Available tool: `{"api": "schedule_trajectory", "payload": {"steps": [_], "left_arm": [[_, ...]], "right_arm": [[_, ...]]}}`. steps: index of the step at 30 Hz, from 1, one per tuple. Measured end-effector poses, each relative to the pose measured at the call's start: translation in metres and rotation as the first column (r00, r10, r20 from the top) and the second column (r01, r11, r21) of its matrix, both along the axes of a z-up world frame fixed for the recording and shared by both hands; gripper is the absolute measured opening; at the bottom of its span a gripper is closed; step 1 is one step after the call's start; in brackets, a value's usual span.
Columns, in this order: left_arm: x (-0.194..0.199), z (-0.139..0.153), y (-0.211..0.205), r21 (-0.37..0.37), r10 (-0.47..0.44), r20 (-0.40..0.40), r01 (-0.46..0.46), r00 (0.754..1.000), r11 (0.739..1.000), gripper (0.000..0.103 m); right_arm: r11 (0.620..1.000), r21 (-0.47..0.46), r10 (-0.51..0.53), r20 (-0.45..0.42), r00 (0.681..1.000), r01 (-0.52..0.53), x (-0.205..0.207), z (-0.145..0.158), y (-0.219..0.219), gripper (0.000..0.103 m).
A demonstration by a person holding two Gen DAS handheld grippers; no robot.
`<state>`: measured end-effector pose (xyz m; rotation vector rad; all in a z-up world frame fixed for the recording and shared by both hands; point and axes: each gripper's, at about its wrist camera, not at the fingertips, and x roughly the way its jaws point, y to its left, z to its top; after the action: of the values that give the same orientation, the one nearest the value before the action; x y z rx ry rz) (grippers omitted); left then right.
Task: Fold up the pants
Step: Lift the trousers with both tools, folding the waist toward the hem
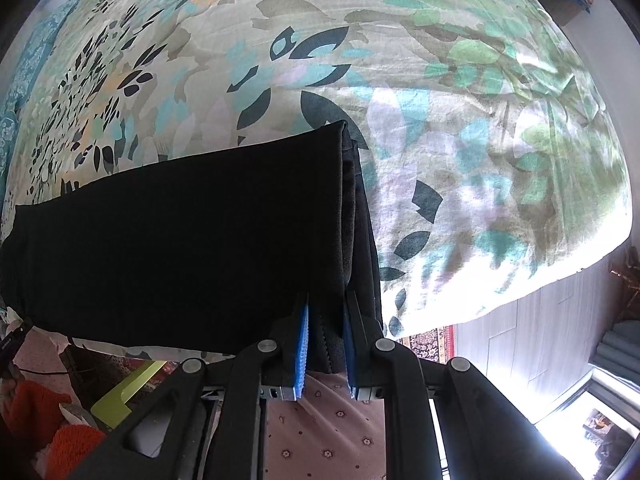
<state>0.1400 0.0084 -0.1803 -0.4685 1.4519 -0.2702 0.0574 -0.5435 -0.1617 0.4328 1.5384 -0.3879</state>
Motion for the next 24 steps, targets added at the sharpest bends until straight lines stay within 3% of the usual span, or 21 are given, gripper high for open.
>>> {"api": "schedule_trajectory", "payload": {"steps": [1, 3, 4, 5, 10, 14, 18, 19, 21, 22, 23, 24], "left_arm": [[0.000, -0.001, 0.007, -0.019, 0.037, -0.008, -0.037, 0.999, 0.999, 0.011], [-0.001, -0.004, 0.023, -0.060, 0.105, -0.031, -0.107, 0.994, 0.992, 0.050], [-0.002, -0.005, 0.031, -0.078, 0.141, -0.035, -0.144, 0.989, 0.987, 0.078], [-0.004, -0.005, 0.041, -0.097, 0.191, -0.032, -0.193, 0.981, 0.976, 0.083], [-0.010, -0.013, 0.062, -0.208, 0.297, -0.075, -0.306, 0.952, 0.929, 0.083], [-0.005, -0.012, 0.060, -0.237, 0.326, -0.056, -0.330, 0.944, 0.914, 0.069], [0.003, -0.007, 0.064, -0.224, 0.330, -0.028, -0.328, 0.943, 0.918, 0.064], [0.004, -0.010, 0.065, -0.221, 0.340, -0.037, -0.340, 0.940, 0.914, 0.060], [0.004, -0.019, 0.067, -0.196, 0.356, -0.061, -0.361, 0.932, 0.912, 0.042], [0.004, -0.022, 0.069, -0.169, 0.362, -0.070, -0.369, 0.930, 0.914, 0.018], [0.003, -0.025, 0.071, -0.149, 0.362, -0.076, -0.370, 0.929, 0.917, 0.006], [0.000, -0.028, 0.075, -0.162, 0.371, -0.091, -0.382, 0.924, 0.910, 0.005]], "right_arm": [[1.000, -0.003, 0.001, 0.002, 1.000, -0.001, -0.001, -0.003, 0.003, 0.016], [1.000, -0.002, -0.001, 0.010, 1.000, 0.001, -0.005, -0.005, 0.004, 0.016], [1.000, 0.001, -0.004, 0.014, 1.000, 0.004, -0.006, -0.005, 0.003, 0.016], [1.000, 0.004, -0.008, 0.020, 1.000, 0.008, -0.012, -0.007, 0.003, 0.016], [1.000, 0.004, -0.014, 0.036, 0.999, 0.014, -0.017, -0.008, 0.000, 0.016], [1.000, 0.009, -0.024, 0.044, 0.999, 0.024, -0.021, -0.008, -0.002, 0.016], [1.000, 0.011, -0.025, 0.055, 0.998, 0.024, -0.023, -0.006, -0.003, 0.016], [1.000, 0.012, -0.025, 0.057, 0.998, 0.024, -0.025, -0.006, -0.005, 0.016], [1.000, 0.011, -0.024, 0.057, 0.998, 0.024, -0.026, -0.005, -0.005, 0.016], [1.000, 0.008, -0.020, 0.057, 0.998, 0.019, -0.026, -0.004, -0.005, 0.016], [1.000, 0.003, -0.013, 0.056, 0.998, 0.013, -0.026, -0.002, -0.005, 0.016], [1.000, 0.000, -0.008, 0.056, 0.998, 0.008, -0.026, -0.001, -0.003, 0.016]]}}
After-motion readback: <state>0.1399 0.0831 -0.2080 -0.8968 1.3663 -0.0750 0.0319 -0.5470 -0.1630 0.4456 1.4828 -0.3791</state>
